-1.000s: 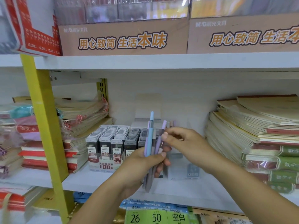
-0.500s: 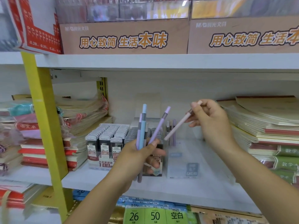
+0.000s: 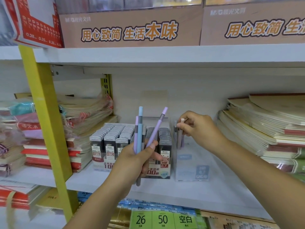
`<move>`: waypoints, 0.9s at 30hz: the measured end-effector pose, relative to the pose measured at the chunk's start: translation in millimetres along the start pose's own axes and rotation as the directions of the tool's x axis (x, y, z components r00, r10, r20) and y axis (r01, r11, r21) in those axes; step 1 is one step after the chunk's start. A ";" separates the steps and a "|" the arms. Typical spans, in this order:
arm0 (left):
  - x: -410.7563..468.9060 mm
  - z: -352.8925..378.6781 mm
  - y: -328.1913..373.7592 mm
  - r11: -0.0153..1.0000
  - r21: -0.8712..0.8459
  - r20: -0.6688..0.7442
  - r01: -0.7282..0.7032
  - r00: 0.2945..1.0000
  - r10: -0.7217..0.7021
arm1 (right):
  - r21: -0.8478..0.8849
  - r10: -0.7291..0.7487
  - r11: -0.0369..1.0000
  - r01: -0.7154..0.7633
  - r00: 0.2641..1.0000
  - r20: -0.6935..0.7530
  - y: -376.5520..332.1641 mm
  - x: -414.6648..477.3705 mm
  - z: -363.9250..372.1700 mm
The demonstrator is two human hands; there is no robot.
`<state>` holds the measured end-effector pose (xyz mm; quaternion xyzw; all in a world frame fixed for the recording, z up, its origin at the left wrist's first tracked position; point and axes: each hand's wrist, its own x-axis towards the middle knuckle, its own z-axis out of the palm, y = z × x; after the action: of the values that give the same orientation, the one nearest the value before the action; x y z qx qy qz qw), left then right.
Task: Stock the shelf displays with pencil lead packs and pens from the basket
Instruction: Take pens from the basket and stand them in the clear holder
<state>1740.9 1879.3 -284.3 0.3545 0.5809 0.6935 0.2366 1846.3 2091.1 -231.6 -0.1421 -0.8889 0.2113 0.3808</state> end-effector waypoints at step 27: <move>-3.6 15.5 -1.9 0.999 0.015 0.057 0.036 0.998 -0.037 | 0.563 0.215 0.825 -0.050 0.949 -0.231 -35.1 -14.1 -31.7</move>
<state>1754.9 1887.0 -285.7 0.3651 0.5850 0.6746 0.2635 1875.9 2063.3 -203.6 -0.1176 -0.7140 0.4612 0.5135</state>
